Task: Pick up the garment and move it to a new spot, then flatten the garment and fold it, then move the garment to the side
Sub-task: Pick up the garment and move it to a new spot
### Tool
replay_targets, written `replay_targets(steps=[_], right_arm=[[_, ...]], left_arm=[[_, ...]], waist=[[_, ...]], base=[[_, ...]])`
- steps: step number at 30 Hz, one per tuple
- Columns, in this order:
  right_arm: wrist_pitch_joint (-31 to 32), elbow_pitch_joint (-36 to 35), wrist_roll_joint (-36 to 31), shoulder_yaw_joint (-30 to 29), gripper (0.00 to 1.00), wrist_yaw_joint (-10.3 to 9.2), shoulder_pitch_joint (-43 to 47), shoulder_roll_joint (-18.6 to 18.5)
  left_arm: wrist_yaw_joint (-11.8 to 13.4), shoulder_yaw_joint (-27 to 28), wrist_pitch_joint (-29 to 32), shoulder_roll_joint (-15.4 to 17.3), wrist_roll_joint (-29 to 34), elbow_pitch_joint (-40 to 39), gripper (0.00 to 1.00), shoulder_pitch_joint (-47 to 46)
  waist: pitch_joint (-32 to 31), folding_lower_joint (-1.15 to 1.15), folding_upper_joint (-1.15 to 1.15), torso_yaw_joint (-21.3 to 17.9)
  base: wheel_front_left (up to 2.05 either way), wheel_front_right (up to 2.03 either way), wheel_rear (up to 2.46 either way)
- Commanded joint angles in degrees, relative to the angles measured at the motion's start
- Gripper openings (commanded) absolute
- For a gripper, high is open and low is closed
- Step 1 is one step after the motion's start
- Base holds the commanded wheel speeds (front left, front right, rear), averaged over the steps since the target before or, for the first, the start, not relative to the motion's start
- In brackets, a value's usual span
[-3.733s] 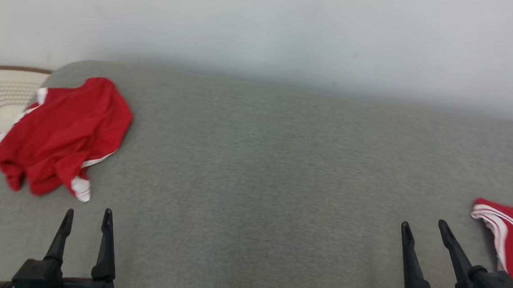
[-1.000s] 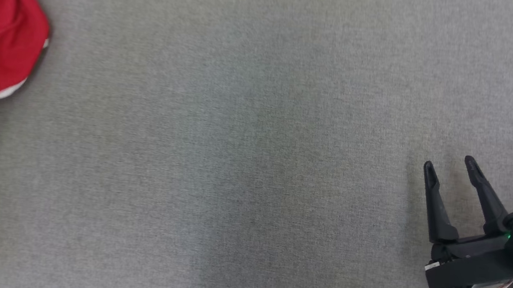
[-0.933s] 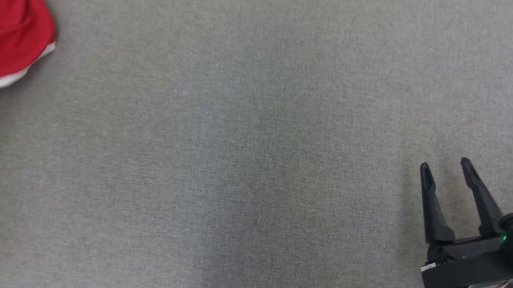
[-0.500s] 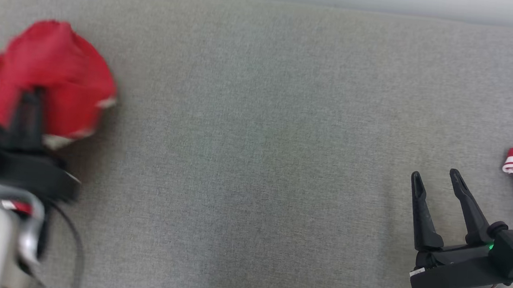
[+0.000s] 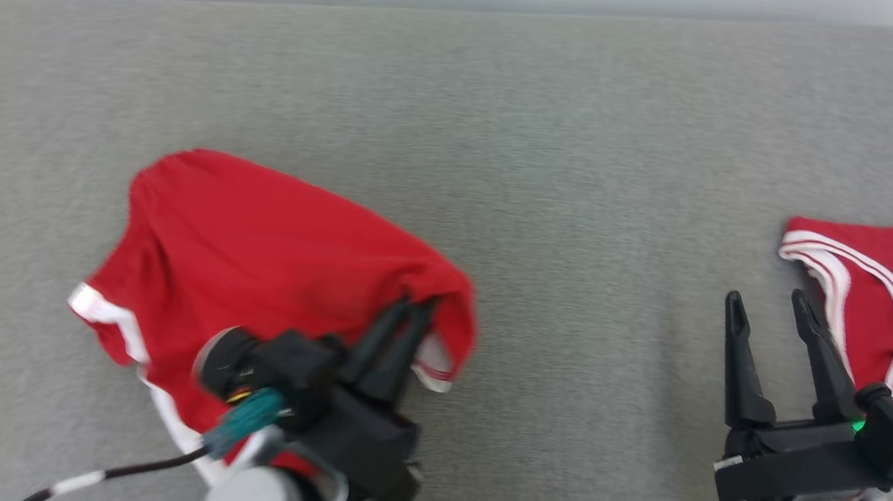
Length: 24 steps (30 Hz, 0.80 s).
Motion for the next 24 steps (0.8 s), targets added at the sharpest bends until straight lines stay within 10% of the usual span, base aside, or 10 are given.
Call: replay_targets(steps=[1, 18, 19, 20, 21, 24], right_arm=[[-0.57, 0.24, 0.27, 0.49, 1.0, -0.06, -0.89, 0.36], [-5.04, 6.06, 2.53, 2.6, 1.0, -0.06, -3.34, 3.33], [-5.19, 6.27, 2.57, 2.52, 1.0, -0.06, -3.43, 3.33], [-5.34, 6.5, 2.59, 2.46, 1.0, -0.06, -3.52, 3.3], [-5.46, 6.69, 2.58, 2.21, 1.0, -0.06, -3.54, 3.26], [-5.64, 7.27, 2.34, 1.55, 1.0, -0.06, -3.55, 3.09]], left_arm=[[-0.68, -0.89, 0.09, -0.76, -0.11, 0.75, 0.0, -1.49], [-3.43, -0.16, -4.64, -5.2, -2.4, 27.42, 0.02, -22.49], [-3.2, 0.23, -4.91, -5.24, -2.64, 29.07, 0.24, -23.07], [-3.08, 0.48, -5.36, -5.27, -2.78, 30.32, 0.78, -23.47], [-3.02, 0.69, -5.95, -5.3, -2.82, 31.19, 1.0, -23.88], [-3.19, 0.45, -7.69, -5.21, -2.9, 32.71, 1.0, -23.22]], waist=[[1.05, 0.01, 0.0, -3.94], [5.08, 0.01, 0.0, -18.69], [5.16, 0.01, 0.0, -18.68], [5.17, 0.01, 0.0, -18.61], [5.18, 0.01, 0.0, -18.34], [4.55, 0.01, 0.0, -16.54]], base=[[0.0, 0.0, 0.0], [0.0, 0.0, 0.0], [0.0, 0.0, 0.0], [0.0, 0.0, 0.0], [0.0, 0.0, 0.0], [0.0, 0.0, 0.0]])
